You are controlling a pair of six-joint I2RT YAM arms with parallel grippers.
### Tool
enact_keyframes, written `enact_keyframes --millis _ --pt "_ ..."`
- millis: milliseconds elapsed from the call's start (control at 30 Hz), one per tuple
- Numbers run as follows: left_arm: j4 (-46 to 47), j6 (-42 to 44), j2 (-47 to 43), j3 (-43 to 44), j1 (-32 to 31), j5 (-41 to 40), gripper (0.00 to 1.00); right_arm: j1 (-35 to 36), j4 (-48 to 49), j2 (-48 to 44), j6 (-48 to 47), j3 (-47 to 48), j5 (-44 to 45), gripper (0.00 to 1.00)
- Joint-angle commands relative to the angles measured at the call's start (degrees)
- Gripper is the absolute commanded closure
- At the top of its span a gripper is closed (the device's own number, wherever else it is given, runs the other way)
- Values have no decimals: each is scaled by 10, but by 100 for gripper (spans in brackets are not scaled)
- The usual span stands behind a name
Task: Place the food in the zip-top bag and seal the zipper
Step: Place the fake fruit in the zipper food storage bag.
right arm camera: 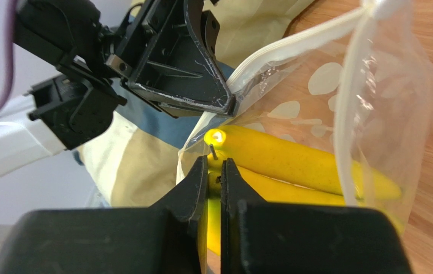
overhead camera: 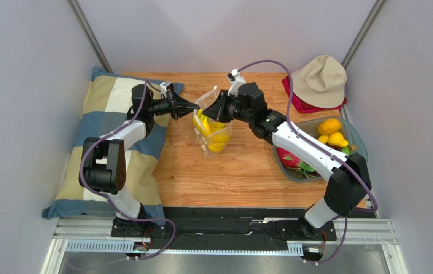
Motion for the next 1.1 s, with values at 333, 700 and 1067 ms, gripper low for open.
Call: enact_keyframes --millis 333,700,1067 --pt "-11 49 -12 12 -5 44 100 25 -8 -43 -349 -6 -186 100" --pt "-31 67 -3 30 -15 84 100 14 -273 27 -625 101 -412 100" --pt "-108 134 1 44 -23 93 100 7 -299 66 -710 118 -291 100"
